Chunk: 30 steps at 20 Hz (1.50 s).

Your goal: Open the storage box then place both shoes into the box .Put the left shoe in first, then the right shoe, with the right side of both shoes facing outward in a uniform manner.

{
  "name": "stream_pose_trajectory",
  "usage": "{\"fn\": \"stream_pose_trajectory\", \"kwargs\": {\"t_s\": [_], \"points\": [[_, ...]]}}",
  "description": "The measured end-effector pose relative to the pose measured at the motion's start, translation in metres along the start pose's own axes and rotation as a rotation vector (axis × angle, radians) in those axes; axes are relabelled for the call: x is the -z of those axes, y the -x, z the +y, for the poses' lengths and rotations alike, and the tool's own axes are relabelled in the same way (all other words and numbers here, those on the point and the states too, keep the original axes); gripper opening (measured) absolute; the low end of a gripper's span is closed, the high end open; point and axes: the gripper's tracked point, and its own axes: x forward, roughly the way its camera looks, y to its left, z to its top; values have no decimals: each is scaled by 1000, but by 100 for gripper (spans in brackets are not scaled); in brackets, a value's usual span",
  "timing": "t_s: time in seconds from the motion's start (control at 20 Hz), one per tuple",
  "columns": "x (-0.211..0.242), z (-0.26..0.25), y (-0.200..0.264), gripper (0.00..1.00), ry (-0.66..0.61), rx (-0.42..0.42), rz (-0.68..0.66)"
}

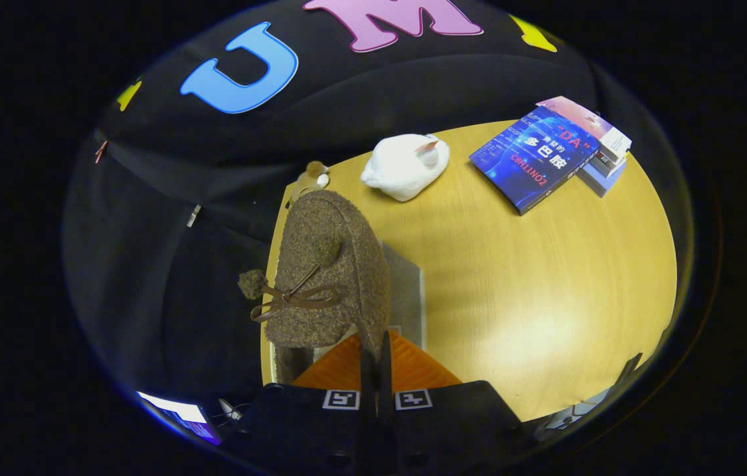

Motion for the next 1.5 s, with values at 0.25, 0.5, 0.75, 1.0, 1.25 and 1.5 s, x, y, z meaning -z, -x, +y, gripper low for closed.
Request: {"fn": "stream_pose_trajectory", "kwargs": {"t_s": [0.25, 0.5, 0.75, 1.0, 1.25, 1.5], "points": [[24, 5, -38, 5, 18, 105, 62], [37, 0, -61, 5, -7, 166, 82], [25, 10, -56, 26, 19, 148, 53], [14, 13, -47, 48, 32, 134, 28], [19, 16, -42, 78, 61, 101, 34], [13, 29, -22, 97, 93, 30, -21]]}}
